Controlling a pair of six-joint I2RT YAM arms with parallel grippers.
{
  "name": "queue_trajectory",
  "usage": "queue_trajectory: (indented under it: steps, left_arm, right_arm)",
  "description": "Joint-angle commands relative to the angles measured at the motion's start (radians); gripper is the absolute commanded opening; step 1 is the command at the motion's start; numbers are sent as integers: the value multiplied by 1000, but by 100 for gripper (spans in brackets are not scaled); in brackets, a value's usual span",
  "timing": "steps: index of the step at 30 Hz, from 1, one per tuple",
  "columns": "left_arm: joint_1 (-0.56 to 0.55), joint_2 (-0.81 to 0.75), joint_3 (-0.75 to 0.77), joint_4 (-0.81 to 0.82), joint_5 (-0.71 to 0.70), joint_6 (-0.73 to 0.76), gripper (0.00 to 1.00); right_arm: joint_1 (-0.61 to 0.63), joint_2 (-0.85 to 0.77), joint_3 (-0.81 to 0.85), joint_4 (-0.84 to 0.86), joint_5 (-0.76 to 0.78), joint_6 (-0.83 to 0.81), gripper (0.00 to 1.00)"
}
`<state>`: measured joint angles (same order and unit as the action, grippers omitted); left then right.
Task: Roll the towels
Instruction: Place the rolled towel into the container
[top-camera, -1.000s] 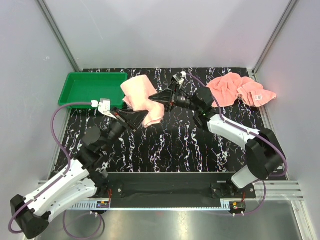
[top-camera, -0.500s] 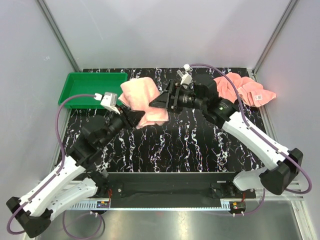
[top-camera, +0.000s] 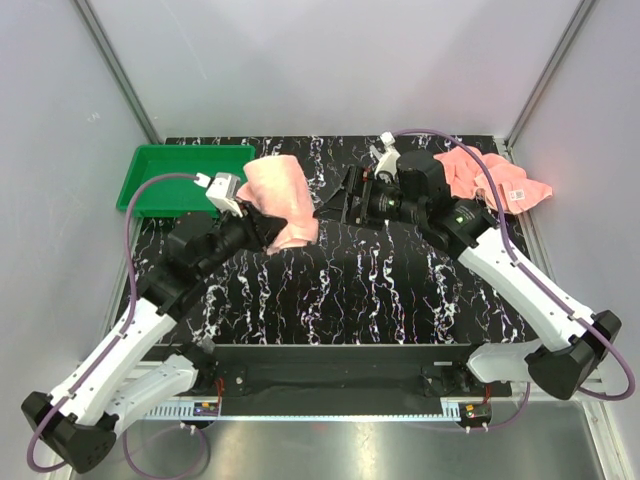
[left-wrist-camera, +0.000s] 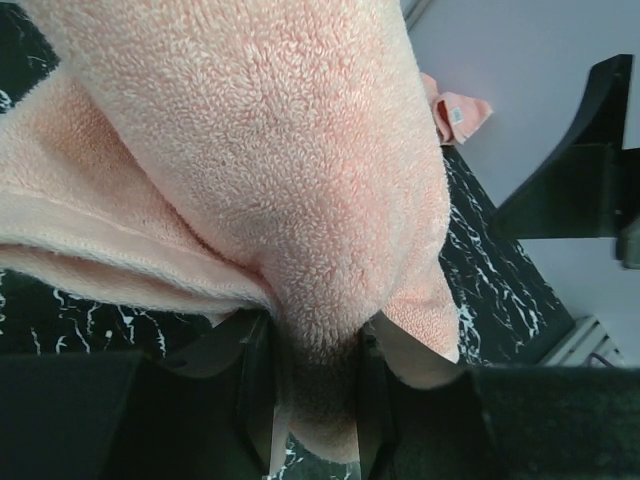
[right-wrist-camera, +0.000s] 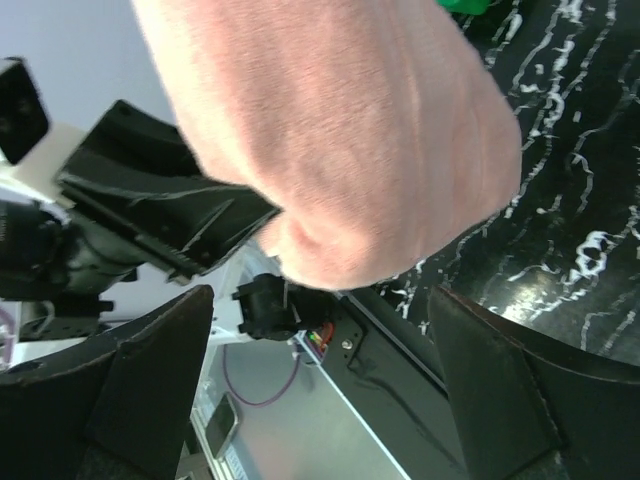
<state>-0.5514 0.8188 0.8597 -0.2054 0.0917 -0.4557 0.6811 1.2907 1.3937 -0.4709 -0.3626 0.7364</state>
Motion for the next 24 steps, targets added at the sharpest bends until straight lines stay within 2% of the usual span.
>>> queue_trajectory:
  steps: [1, 5, 6, 10, 16, 17, 20, 21, 23, 24]
  left_arm:
    - [4, -26, 36, 92, 62, -43, 0]
    - [10, -59, 13, 136, 107, -90, 0]
    - [13, -70, -2, 167, 124, -110, 0]
    - [16, -113, -77, 371, 198, -233, 0]
    - [21, -129, -134, 580, 266, -325, 0]
    - [22, -127, -134, 587, 266, -327, 0]
    - [66, -109, -78, 477, 266, -253, 0]
    - [120, -77, -21, 372, 272, -223, 0]
    - [204, -43, 13, 305, 328, -157, 0]
    - [313, -5, 28, 291, 367, -150, 0]
  right_arm:
    - [-9, 16, 50, -72, 103, -58, 97]
    - [-38, 38, 64, -11, 67, -37, 97]
    - [-44, 42, 61, 24, 0, -22, 97]
    - [-68, 77, 62, 217, -150, 90, 97]
    - [-68, 131, 96, 302, -254, 149, 99]
    - [-68, 131, 87, 313, -263, 155, 99]
    - [-68, 110, 88, 307, -257, 147, 100]
    - [-69, 101, 99, 279, -216, 129, 100]
    - [-71, 85, 169, 125, -106, 39, 100]
    - [-72, 85, 198, 60, -64, -21, 100]
